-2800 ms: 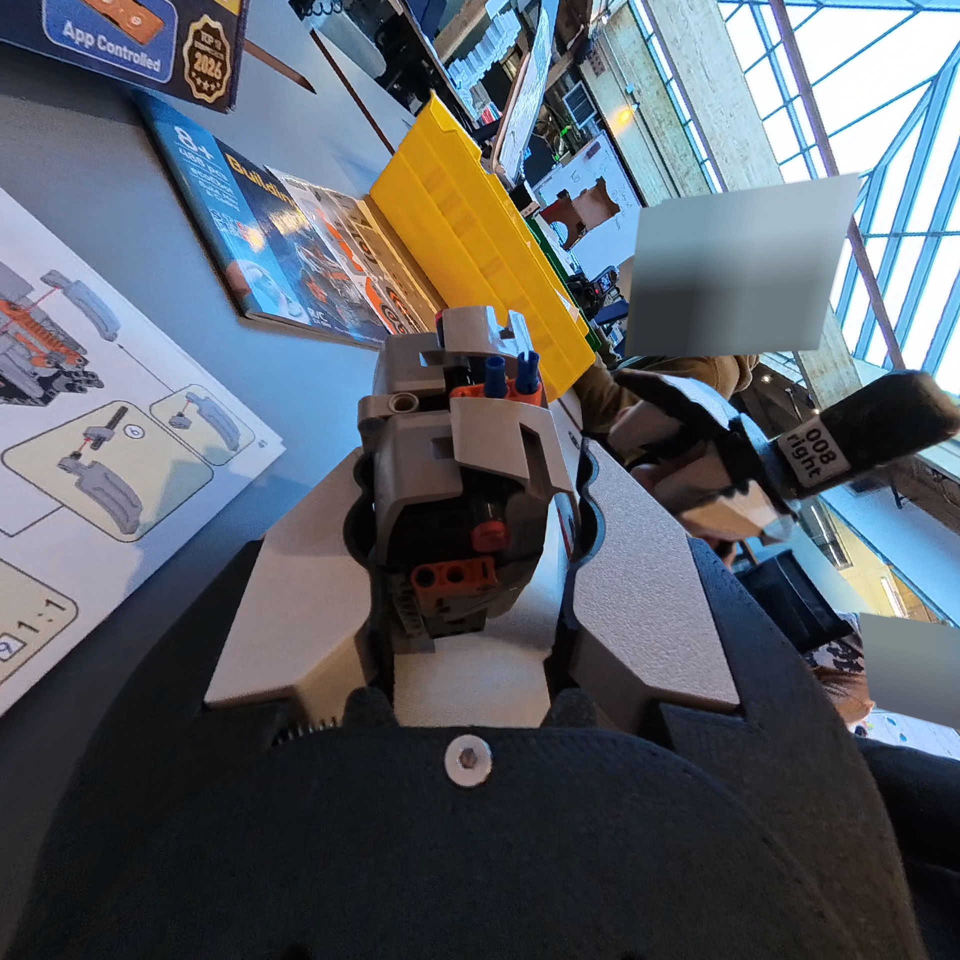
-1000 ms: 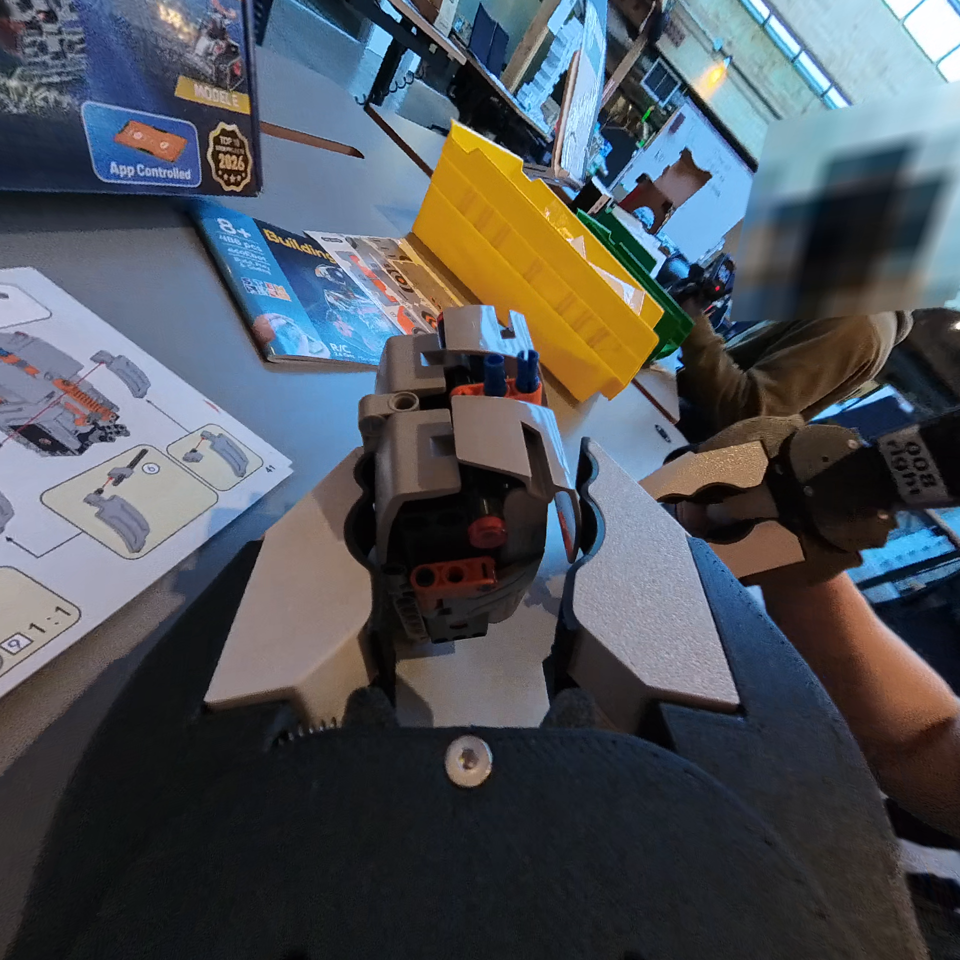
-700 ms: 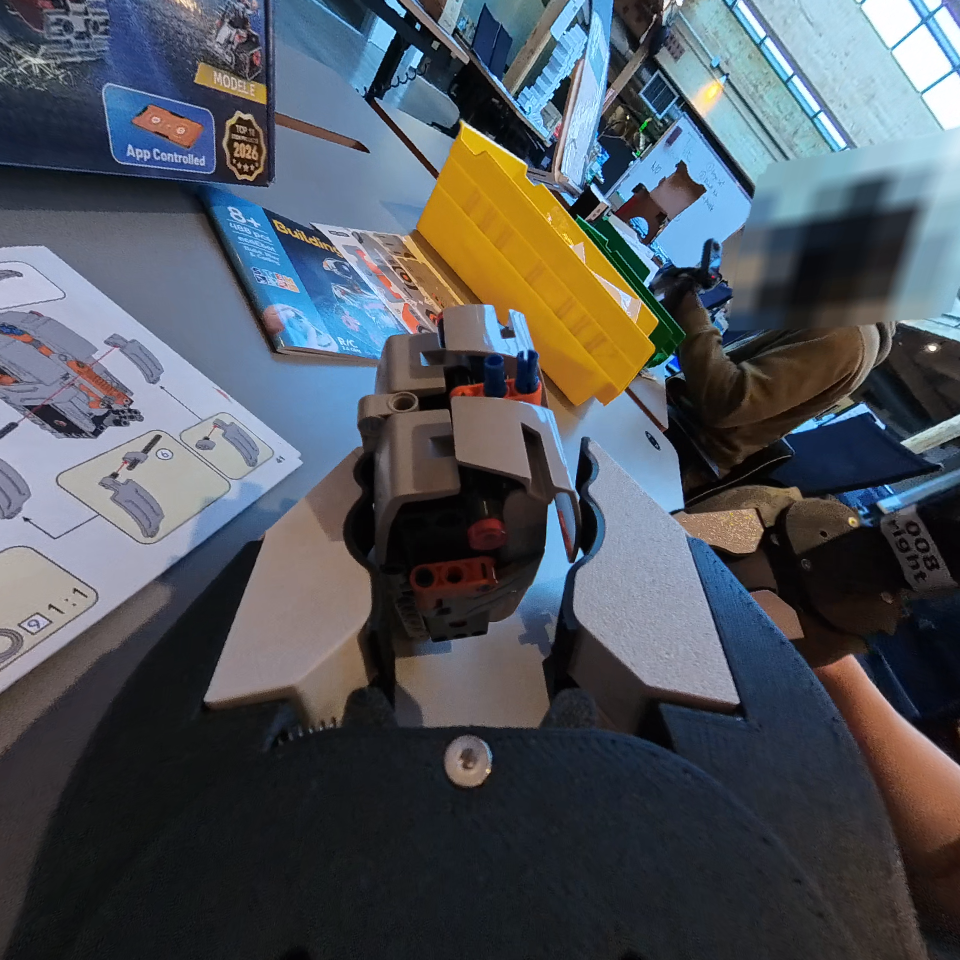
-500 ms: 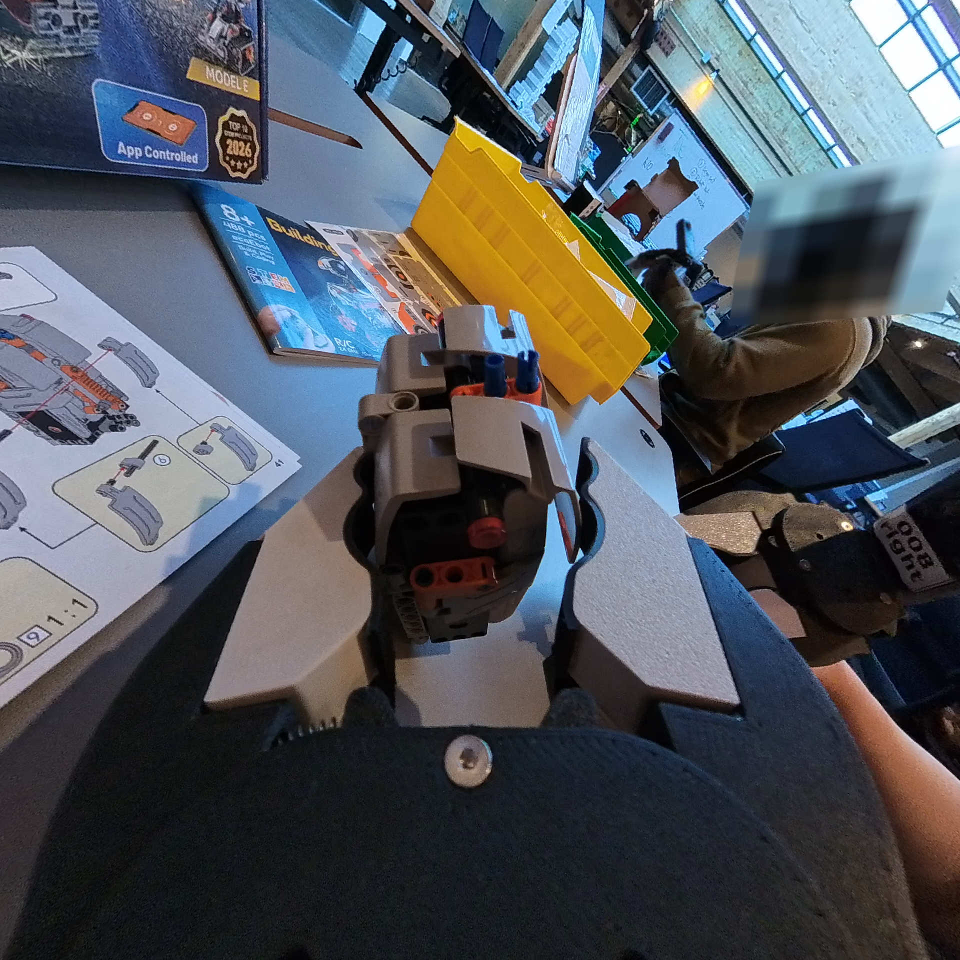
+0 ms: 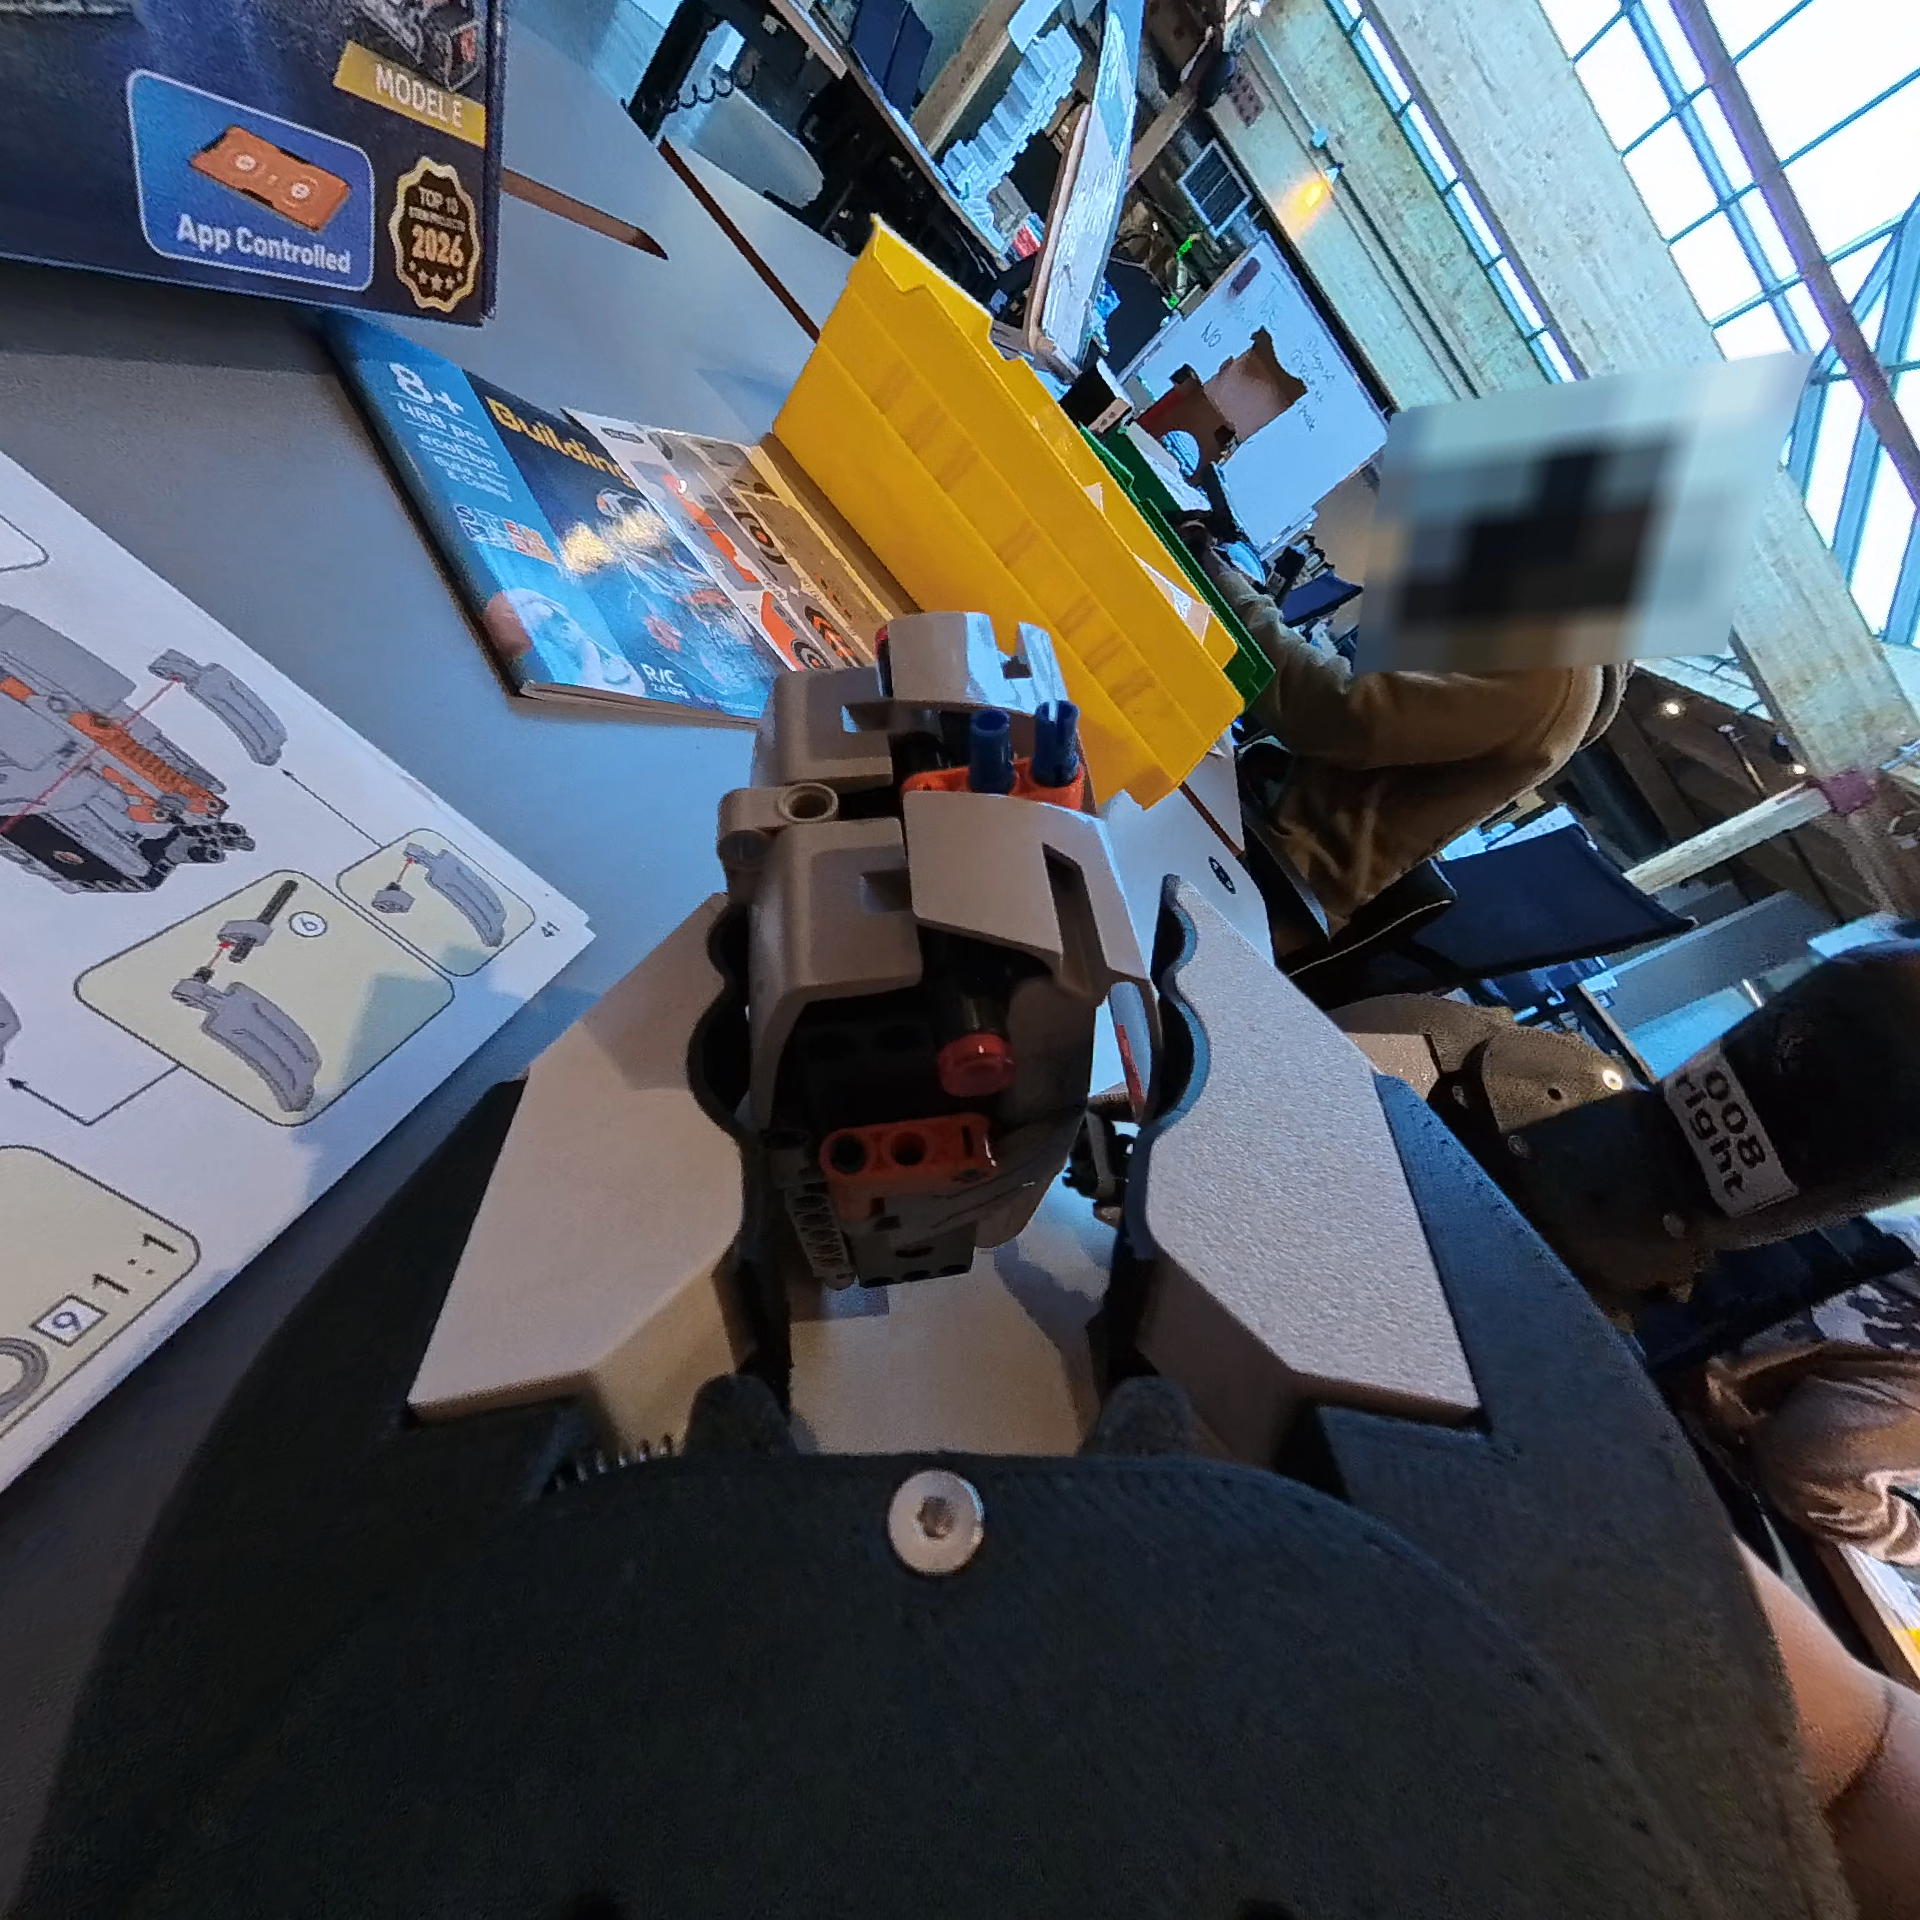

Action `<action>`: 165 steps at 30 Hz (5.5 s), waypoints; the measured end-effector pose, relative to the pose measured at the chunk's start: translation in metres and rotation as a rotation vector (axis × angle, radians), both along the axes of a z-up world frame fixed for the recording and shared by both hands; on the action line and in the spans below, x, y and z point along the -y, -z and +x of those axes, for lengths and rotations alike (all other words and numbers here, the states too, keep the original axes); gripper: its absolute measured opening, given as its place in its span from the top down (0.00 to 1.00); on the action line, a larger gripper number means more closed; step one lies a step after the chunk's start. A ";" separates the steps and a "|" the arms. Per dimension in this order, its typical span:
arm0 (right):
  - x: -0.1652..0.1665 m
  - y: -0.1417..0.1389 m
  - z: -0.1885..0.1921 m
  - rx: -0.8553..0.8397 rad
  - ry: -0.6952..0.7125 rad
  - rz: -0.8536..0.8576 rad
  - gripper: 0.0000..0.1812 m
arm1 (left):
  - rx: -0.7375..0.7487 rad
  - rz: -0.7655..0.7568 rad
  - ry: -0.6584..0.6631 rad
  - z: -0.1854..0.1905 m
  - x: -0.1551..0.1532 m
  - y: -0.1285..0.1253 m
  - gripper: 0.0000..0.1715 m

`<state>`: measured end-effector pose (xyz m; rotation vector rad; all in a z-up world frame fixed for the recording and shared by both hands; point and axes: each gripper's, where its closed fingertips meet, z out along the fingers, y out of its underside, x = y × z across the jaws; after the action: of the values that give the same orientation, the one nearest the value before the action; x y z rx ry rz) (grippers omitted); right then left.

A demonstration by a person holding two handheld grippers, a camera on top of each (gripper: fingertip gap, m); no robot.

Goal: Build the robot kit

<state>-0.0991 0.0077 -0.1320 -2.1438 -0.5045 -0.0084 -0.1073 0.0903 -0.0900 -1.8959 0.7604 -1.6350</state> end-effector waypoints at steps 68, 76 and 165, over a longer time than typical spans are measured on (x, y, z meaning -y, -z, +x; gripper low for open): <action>0.055 0.014 0.069 0.377 0.022 -1.144 0.88 | 0.009 -0.101 -0.015 -0.005 -0.002 0.004 0.57; 0.103 0.007 0.106 0.557 0.094 -1.469 0.88 | 0.004 -0.094 -0.011 -0.005 -0.002 0.004 0.57; -0.008 0.003 0.001 0.158 -0.147 -0.491 0.97 | -0.006 -0.083 -0.051 0.000 0.007 0.004 0.56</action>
<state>-0.0983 0.0161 -0.1349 -2.5900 -0.8233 0.0313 -0.1077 0.0832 -0.0941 -1.9619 0.6505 -1.6544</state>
